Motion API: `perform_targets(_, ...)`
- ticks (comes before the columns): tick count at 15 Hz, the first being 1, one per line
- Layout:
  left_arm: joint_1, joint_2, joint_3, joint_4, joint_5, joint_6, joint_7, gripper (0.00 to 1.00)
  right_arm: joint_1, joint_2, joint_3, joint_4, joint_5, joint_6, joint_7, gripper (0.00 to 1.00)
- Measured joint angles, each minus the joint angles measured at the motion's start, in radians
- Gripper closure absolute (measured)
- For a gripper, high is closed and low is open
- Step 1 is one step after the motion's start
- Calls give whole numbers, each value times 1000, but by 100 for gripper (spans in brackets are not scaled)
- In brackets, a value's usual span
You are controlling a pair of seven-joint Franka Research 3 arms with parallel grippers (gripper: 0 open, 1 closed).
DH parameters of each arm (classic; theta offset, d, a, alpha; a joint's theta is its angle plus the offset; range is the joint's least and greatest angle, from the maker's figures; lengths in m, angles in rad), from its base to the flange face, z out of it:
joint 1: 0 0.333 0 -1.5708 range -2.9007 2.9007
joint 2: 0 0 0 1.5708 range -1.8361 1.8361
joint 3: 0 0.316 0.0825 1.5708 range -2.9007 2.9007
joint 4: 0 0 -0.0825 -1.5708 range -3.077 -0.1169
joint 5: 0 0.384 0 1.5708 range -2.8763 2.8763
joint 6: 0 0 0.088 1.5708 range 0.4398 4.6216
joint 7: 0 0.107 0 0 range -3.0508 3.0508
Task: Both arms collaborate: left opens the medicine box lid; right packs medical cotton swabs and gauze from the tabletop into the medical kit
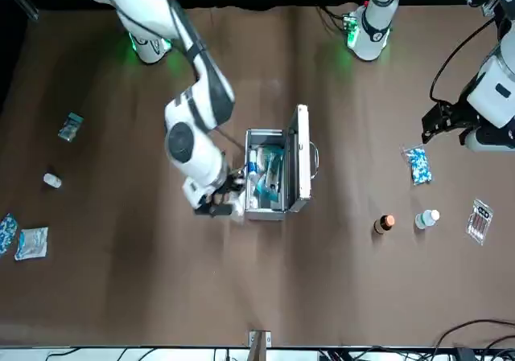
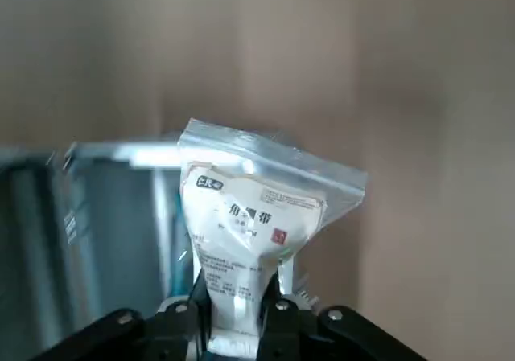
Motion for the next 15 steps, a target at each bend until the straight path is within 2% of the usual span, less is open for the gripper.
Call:
perform_targets(4,0,0,0,0,0,0,0,0,95,1,4,-14,42,0,49,67)
perform_targets(11,3,0,1,-1,0,0,0,0,107,1,3,-15,45,1,59,7)
perform_targets(12,3,0,0,-1,0,0,0,0,107,1,1,-15,45,1,59,1)
perform_targets(15,3,0,1,-1,0,0,0,0,94,-10,-15,-10,44,-7,58,0)
